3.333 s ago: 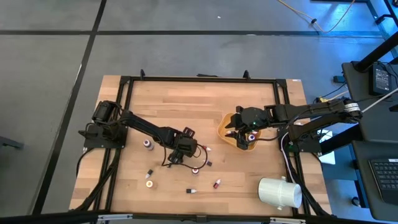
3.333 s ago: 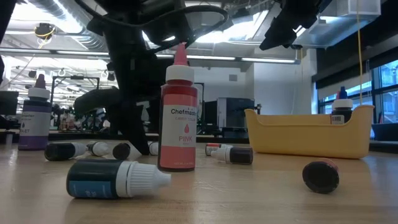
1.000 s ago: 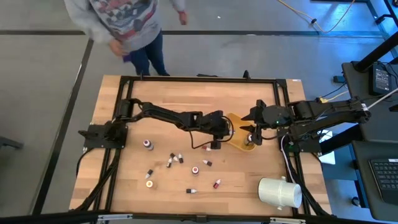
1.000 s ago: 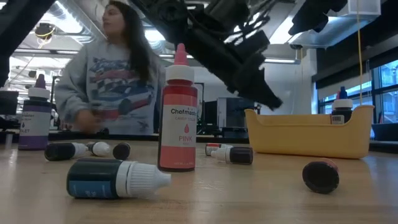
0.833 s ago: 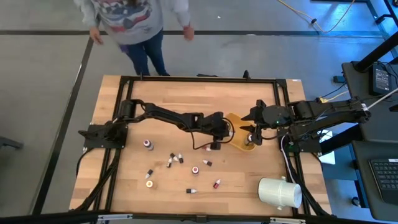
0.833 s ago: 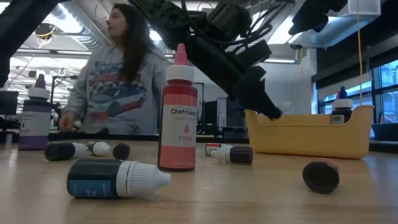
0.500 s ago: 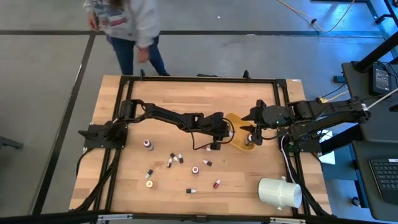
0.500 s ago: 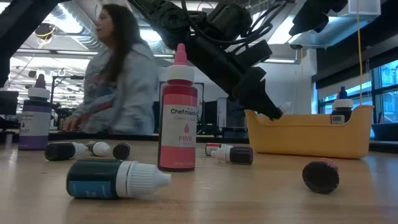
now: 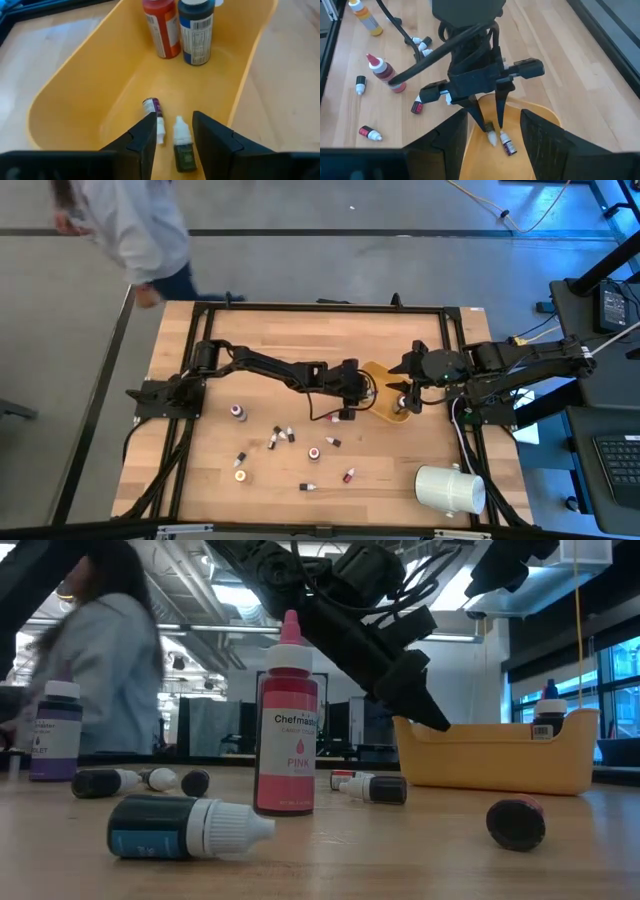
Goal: Pick & Place food coloring
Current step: Put the top small red food coloring bottle in the yellow bin
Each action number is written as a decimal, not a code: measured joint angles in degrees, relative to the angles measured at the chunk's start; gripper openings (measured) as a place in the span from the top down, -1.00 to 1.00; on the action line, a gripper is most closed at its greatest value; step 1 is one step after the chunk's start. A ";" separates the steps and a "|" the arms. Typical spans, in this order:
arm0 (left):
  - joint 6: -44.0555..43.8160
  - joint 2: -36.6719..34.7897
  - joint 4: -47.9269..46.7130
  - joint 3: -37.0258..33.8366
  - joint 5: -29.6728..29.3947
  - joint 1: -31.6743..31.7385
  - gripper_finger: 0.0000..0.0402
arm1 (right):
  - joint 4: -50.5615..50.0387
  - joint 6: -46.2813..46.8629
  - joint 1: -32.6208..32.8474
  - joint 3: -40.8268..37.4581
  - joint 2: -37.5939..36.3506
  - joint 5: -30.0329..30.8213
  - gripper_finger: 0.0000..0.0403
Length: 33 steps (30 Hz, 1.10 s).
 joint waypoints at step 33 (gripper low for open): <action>-15.71 -56.47 9.13 -42.26 -1.50 -5.22 0.35 | 35.00 -12.36 0.07 0.40 37.91 -9.53 -0.45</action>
